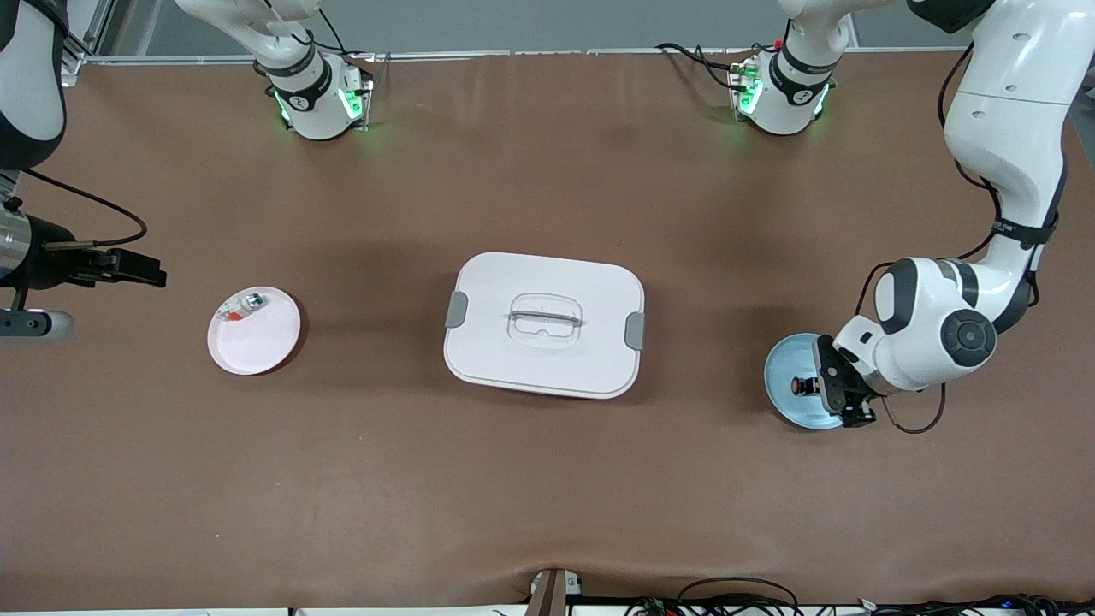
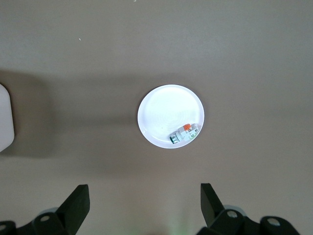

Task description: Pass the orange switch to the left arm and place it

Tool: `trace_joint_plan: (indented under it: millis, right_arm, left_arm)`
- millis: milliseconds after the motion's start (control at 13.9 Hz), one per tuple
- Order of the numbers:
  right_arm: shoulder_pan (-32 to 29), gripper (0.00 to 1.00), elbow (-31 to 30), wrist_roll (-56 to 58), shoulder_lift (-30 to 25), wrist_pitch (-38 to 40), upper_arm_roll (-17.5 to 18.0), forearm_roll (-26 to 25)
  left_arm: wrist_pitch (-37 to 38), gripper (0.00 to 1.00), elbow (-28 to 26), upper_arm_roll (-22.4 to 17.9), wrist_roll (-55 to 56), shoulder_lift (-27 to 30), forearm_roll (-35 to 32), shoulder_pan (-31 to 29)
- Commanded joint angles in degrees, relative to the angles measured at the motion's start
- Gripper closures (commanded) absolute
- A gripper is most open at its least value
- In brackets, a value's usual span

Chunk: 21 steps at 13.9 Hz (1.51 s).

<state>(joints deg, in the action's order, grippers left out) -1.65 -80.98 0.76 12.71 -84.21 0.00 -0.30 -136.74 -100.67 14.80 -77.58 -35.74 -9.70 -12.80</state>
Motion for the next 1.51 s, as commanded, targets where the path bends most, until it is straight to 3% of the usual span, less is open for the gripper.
trace_joint_plan:
  millis: [0, 216, 575, 1438]
  right_arm:
    - [-0.9, 0.0, -3.1, -1.4, -2.5, -1.6, 0.9, -0.8]
    - [-1.6, 0.0, -2.2, -2.3, -2.8, -1.5, 0.8, -0.1]
    - [-1.9, 0.0, -2.7, -2.3, -4.2, -1.8, 0.9, 0.3]
    - [-2.3, 0.0, -2.9, -2.7, -6.7, -1.4, 1.1, 1.7]
  left_arm:
    - [3.4, 0.0, 1.2, 0.7, 7.6, 4.7, 3.4, -2.3]
    - [9.7, 0.0, 8.4, 1.1, 16.0, 5.1, 8.3, -2.2]
    - [16.5, 0.0, 16.9, 1.5, 35.9, 6.2, 8.3, -2.0]
    - [28.7, 0.0, 17.9, 2.2, 66.9, 18.2, 7.9, -1.8]
